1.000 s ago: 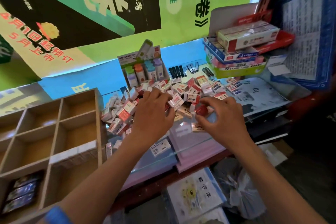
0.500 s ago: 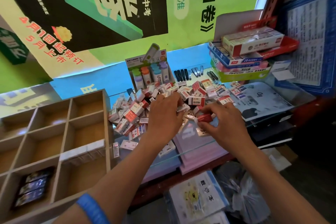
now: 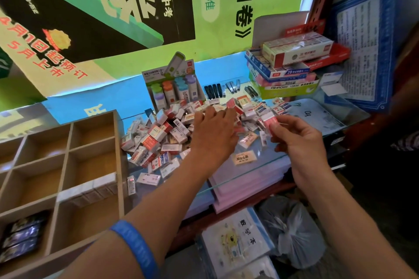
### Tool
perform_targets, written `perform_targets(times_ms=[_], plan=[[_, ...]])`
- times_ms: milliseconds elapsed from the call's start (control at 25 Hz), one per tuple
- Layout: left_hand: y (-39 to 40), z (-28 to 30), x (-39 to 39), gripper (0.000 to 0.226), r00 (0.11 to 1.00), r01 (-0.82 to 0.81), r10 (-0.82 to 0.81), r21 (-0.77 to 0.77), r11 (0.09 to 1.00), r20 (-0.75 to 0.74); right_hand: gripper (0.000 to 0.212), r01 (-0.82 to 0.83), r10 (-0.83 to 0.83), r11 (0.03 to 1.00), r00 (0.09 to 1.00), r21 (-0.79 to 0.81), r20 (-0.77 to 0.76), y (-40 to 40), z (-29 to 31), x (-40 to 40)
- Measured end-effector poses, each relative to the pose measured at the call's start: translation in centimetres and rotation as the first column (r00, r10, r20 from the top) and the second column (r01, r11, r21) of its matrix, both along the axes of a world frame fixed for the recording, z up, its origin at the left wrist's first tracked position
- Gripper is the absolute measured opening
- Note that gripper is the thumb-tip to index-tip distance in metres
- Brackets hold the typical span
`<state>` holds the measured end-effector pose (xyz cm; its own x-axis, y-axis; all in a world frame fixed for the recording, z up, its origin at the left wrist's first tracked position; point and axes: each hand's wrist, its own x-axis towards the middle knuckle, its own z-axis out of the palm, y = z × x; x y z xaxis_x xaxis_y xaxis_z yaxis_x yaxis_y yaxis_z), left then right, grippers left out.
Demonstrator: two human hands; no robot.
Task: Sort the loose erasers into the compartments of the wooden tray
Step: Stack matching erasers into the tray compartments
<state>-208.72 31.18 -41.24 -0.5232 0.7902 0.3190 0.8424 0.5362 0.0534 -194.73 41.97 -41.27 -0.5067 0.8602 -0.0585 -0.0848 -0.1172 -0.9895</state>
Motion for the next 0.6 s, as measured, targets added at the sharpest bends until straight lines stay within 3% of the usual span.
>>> perform_targets(times_ms=[200, 280, 360, 480, 600], plan=[[0.2, -0.6, 0.3, 0.032, 1.000, 0.015, -0.014, 0.067, 0.998, -0.015, 0.014, 0.001, -0.002, 1.000, 1.000, 0.021, 0.011, -0.3, -0.3, 1.1], [-0.7, 0.2, 0.5, 0.033, 0.996, -0.027, 0.007, 0.228, 0.973, 0.087, 0.015, -0.008, 0.009, 0.999, 1.000, 0.042, -0.016, -0.9, 0.2, 1.1], [-3.0, 1.4, 1.0, 0.031, 0.957, -0.126, 0.005, 0.399, 0.908, 0.291, 0.017, -0.046, 0.048, 0.998, 0.998, 0.045, -0.051, -2.4, 1.2, 0.7], [-8.3, 2.7, 1.6, 0.025, 0.769, -0.351, -0.085, 0.529, 0.772, 0.633, 0.018, -0.208, 0.209, 0.978, 0.975, 0.027, -0.075, -6.1, 3.1, -1.0], [-14.5, 3.3, 1.6, 0.020, 0.568, -0.531, -0.202, 0.542, 0.652, 0.798, 0.014, -0.422, 0.423, 0.905, 0.906, 0.050, -0.014, -11.4, 4.3, -3.1]])
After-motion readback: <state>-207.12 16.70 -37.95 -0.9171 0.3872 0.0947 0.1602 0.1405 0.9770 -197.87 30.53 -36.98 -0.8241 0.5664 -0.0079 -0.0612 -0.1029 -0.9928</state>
